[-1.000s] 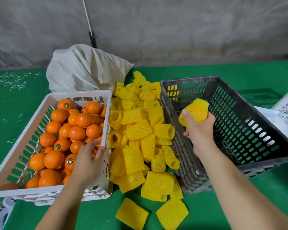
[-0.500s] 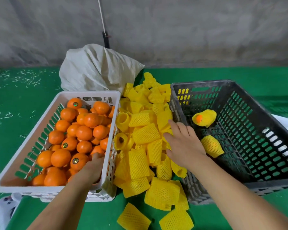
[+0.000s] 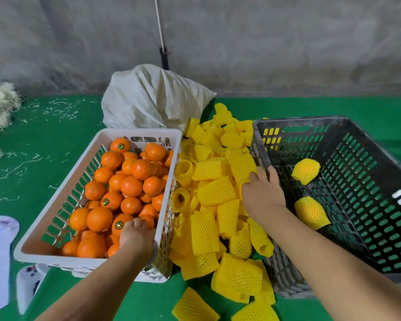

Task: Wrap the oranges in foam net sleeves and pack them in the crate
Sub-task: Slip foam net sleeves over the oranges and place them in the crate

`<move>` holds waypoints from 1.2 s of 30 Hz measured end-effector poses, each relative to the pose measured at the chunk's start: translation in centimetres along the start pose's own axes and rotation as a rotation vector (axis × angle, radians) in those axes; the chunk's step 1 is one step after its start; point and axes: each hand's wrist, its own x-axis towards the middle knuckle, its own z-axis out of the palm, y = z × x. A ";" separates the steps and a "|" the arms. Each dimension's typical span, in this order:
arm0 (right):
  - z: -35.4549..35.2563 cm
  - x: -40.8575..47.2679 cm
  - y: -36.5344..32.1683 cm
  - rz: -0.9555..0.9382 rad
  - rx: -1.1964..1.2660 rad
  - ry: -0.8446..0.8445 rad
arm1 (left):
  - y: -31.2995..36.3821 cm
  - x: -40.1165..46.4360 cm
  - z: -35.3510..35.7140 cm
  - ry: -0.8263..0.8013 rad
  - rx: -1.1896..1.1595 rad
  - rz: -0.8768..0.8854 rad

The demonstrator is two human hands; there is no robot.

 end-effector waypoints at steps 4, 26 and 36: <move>0.1 -0.2 -0.3 -0.051 -0.131 -0.092 | 0.2 -0.1 -0.3 0.057 0.088 0.015; -0.5 -1.2 1.8 -0.080 0.828 0.365 | -1.4 1.0 -1.1 0.175 0.435 0.398; -1.3 -1.5 3.5 0.205 1.260 0.389 | -5.5 4.4 3.9 0.230 0.080 0.581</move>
